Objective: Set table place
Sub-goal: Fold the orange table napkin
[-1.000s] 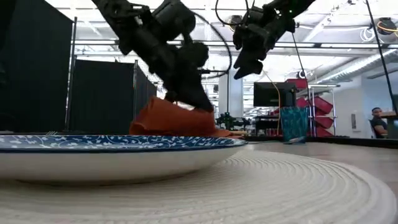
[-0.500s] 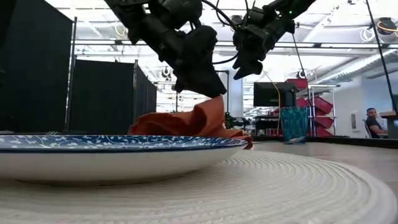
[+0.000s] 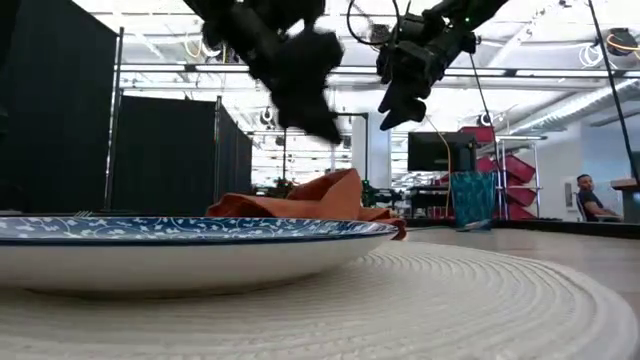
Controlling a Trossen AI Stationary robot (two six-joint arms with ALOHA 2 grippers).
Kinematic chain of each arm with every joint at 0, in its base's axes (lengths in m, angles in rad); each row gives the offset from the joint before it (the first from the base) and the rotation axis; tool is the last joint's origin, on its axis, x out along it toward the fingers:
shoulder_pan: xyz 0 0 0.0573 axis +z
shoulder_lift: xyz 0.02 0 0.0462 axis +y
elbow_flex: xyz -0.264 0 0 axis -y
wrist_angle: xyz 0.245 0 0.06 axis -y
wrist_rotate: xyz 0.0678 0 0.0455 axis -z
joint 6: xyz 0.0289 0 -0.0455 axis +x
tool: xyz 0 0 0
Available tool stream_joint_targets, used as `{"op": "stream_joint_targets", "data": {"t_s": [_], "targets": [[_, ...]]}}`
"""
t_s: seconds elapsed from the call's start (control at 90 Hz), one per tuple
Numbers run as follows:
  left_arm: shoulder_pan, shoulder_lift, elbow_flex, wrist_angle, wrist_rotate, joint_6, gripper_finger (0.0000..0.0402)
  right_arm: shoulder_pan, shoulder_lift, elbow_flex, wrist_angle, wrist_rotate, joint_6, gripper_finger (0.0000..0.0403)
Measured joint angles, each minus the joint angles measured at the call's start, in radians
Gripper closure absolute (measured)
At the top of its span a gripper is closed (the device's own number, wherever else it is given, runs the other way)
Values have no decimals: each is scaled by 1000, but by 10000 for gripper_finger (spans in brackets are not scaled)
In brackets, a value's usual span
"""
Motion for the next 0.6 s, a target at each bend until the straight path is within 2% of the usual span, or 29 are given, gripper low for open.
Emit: {"op": "stream_joint_targets", "data": {"t_s": [0.089,0.178,0.311,0.456,0.6], "targets": [[-10,-7,-16,-85,-84,2,281,-6,0,0,-1,7,23,126],[-24,-60,-53,-108,-119,2,281,12,0,0,19,41,85,126],[-32,-186,-131,-38,-177,-2,281,112,12,-18,109,115,155,126],[-30,-378,-238,66,-296,-38,281,208,36,-30,252,283,254,126],[-31,-544,-333,168,-355,-52,281,262,112,-30,338,320,396,126]]}}
